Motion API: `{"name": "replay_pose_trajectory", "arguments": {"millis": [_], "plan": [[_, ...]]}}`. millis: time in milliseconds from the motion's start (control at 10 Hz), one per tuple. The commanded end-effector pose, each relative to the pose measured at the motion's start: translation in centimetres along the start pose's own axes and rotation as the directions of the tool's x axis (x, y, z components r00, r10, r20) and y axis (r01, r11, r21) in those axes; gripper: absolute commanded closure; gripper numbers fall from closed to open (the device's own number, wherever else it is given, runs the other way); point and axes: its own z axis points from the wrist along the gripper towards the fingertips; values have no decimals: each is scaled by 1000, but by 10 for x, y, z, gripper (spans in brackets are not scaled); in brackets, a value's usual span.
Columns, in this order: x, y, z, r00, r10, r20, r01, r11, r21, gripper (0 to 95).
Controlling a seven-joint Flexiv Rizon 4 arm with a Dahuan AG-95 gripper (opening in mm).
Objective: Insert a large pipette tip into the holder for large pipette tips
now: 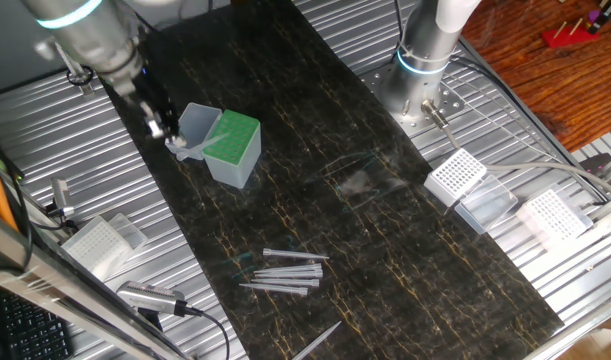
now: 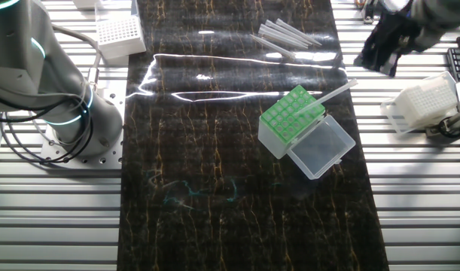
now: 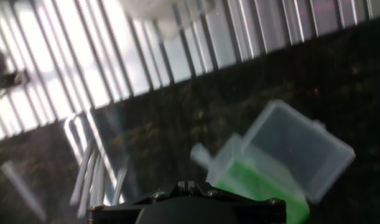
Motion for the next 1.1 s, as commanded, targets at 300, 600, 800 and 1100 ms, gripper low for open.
{"name": "replay_pose_trajectory", "arguments": {"millis": [300, 600, 800, 1100], "plan": [[-20, -2, 5, 1000, -3, 19, 3, 1000, 18, 950], [-40, 3, 13, 1000, 10, 29, -11, 1000, 26, 950], [-57, 3, 20, 999, 13, 36, -15, 999, 39, 950], [-72, 3, 29, 999, 13, 43, -14, 999, 36, 950]]}}
